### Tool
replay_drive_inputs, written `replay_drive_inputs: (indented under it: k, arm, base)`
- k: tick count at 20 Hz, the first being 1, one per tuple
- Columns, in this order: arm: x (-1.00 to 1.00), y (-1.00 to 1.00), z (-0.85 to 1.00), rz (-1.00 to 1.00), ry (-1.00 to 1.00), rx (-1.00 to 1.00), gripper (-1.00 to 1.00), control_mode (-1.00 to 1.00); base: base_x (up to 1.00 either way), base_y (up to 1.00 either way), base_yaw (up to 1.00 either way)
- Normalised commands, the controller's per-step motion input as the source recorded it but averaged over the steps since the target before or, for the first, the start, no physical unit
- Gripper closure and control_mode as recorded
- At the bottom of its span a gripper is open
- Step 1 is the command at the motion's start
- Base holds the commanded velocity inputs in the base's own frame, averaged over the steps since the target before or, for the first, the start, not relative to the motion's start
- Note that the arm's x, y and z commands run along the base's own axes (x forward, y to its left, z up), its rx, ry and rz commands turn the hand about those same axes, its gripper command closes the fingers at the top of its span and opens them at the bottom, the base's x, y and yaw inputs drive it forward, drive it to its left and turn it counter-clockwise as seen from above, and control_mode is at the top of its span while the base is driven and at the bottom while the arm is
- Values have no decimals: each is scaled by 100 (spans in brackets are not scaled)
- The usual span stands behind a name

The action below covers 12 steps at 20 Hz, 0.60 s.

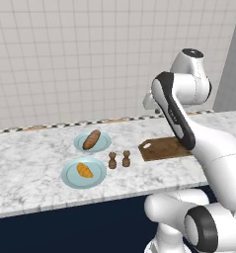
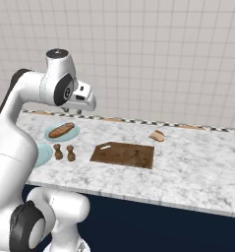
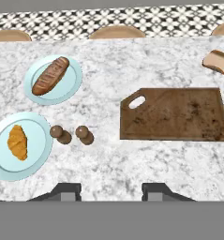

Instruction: From the different types of pastries on the counter, select a croissant and place it on the cutting board. Then retrieve a jar of jam from the cabinet and place it alongside the croissant on the cutting board.

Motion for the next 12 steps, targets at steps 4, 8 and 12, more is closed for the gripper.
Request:
replay_drive_inputs:
  k: [4, 8, 12]
  arm:
    - [0, 23, -11, 0, 12, -3, -100, -100]
    - [4, 11, -46, -11, 1, 2, -100, -100]
    - [0, 77, -71, 5, 0, 13, -100, -100]
  base:
    - [0, 0, 0]
    - [0, 0, 0]
    - [0, 0, 0]
